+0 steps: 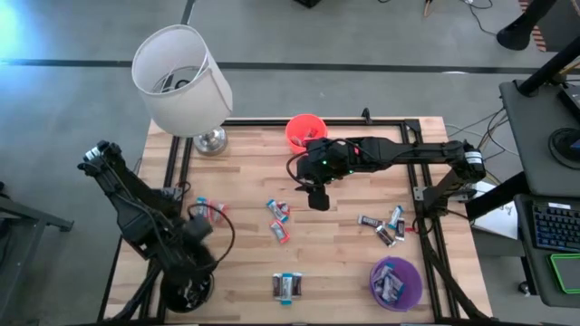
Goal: Organize candy in baskets
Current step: Put the brown chocolate into the black bucket
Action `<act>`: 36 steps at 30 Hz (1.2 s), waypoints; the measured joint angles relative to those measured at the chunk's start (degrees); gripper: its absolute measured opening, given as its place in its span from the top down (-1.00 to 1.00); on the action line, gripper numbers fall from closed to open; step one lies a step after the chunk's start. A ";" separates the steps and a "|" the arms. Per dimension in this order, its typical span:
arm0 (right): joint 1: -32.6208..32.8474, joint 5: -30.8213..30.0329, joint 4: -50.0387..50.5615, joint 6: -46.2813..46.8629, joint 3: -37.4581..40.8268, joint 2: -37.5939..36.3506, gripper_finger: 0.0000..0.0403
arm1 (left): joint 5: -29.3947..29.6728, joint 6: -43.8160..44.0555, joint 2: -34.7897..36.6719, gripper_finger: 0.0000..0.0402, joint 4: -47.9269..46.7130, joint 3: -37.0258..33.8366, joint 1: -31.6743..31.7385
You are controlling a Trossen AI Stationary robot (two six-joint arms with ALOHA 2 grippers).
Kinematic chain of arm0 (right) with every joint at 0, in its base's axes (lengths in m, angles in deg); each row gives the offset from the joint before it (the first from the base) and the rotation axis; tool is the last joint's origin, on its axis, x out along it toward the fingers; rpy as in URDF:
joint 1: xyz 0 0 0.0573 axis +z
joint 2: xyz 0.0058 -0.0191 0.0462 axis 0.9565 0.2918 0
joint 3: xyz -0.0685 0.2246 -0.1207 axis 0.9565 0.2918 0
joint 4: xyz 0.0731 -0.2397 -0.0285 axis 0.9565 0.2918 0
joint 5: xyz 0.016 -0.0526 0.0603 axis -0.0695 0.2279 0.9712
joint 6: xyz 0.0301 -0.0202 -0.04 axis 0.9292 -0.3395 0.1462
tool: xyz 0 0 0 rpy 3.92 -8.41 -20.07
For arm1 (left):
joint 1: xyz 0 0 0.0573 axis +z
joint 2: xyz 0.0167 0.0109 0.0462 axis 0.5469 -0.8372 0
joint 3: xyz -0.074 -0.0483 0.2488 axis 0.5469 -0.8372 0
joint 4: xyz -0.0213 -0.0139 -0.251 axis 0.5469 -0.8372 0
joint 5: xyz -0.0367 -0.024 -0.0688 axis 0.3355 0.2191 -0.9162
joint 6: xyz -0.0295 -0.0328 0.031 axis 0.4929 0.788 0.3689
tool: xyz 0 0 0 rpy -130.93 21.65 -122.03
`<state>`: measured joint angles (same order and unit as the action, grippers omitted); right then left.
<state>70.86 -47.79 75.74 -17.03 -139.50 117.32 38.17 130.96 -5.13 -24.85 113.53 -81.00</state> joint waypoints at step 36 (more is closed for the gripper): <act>0.02 -6.92 11.82 27.58 0.49 8.98 0.29 | 47.15 -25.06 3.92 0.44 -18.28 -1.85 15.49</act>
<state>70.88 -54.72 87.56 10.55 -139.00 126.31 85.32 105.91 -1.21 -43.13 111.69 -65.51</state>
